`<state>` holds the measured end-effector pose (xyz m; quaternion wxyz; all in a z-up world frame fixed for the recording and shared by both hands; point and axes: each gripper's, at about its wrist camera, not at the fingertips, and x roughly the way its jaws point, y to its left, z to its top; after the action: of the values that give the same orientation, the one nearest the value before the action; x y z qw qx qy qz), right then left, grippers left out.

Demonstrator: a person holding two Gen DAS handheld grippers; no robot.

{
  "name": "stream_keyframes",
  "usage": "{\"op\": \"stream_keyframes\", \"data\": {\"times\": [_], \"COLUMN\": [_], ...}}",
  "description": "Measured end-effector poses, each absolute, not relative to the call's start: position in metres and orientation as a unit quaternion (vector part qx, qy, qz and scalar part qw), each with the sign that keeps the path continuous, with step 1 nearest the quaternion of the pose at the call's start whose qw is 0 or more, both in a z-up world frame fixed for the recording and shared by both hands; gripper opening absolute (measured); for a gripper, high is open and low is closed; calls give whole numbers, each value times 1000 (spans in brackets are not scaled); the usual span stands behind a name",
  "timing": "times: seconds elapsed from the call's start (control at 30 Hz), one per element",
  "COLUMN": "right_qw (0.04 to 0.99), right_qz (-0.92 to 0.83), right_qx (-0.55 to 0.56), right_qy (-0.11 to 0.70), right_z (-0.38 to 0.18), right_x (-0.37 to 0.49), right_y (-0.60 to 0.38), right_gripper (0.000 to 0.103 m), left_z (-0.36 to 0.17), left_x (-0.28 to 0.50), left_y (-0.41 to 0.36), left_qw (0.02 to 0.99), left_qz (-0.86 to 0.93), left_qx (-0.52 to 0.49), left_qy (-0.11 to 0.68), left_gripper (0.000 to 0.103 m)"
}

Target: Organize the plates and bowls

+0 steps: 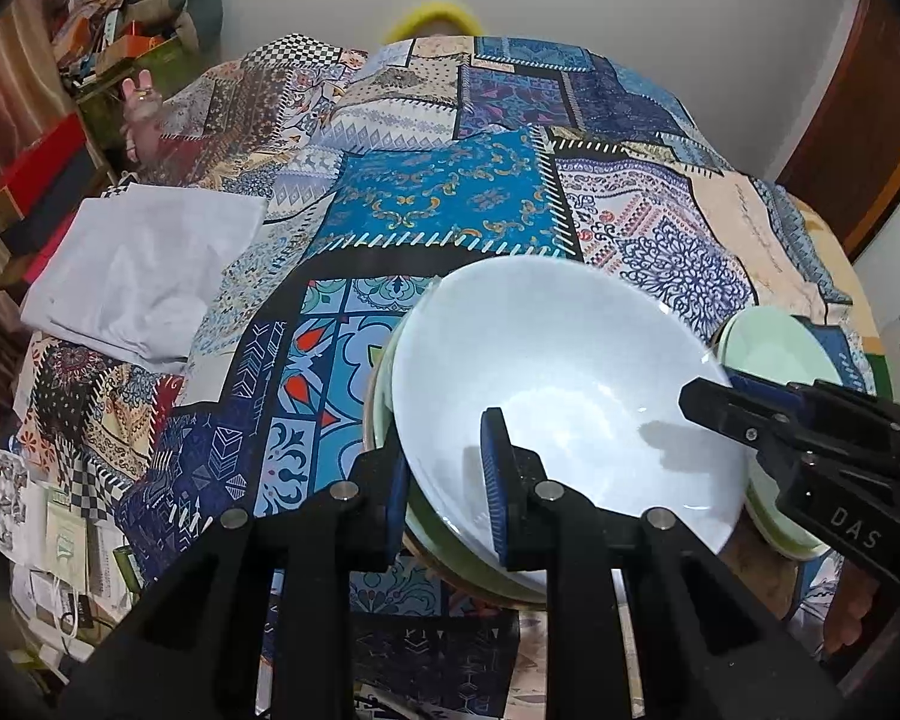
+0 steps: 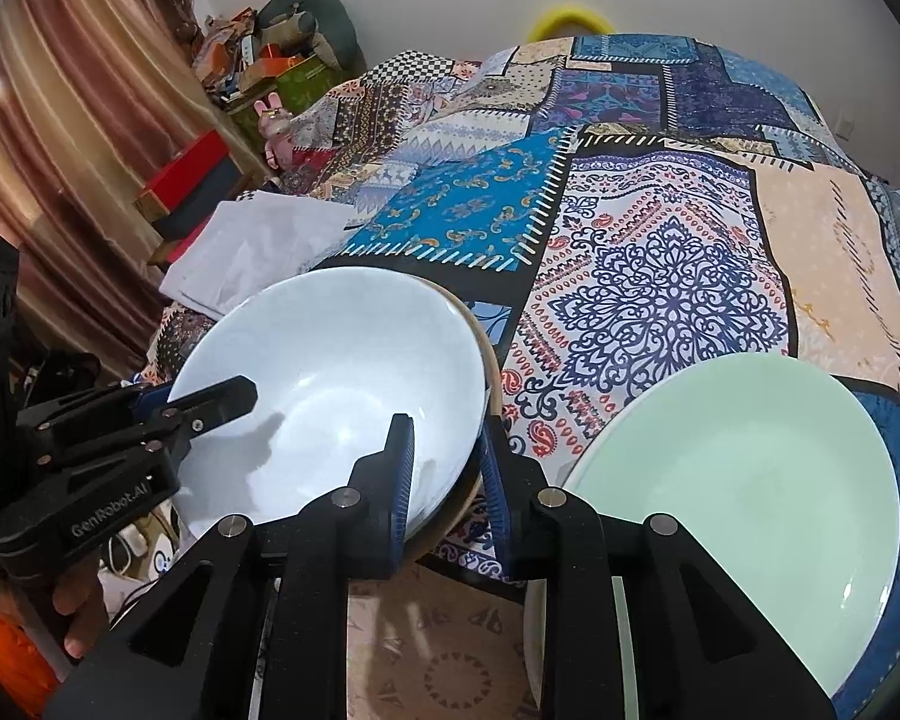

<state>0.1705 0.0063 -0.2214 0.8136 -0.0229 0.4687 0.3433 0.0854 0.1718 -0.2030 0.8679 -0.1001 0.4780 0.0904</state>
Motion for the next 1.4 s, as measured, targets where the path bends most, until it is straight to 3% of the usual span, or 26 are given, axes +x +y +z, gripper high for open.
{"op": "stream_keyframes", "data": {"times": [0.3,0.57,0.73,1.4], "right_qw": [814,813,814,775], "right_qz": [350,348,346,366], "right_qx": [-23,-21,-19,-6], "right_qy": [463,466,466,515], "right_z": [-218,-220,-221,-258], "right_x": [169,172,174,186], "right_y": [7,1,0,22], "right_gripper": [23,29,37,36], "left_z": [-194,-178,-192,-250], "left_x": [85,72,70,81], "left_y": [175,176,189,191], "left_qw": [866,880,870,836], "left_qz": [98,109,111,54], "left_qx": [-106,-99,-124,-202], "left_qy": [479,452,464,507], "left_gripper": [25,47,47,48]}}
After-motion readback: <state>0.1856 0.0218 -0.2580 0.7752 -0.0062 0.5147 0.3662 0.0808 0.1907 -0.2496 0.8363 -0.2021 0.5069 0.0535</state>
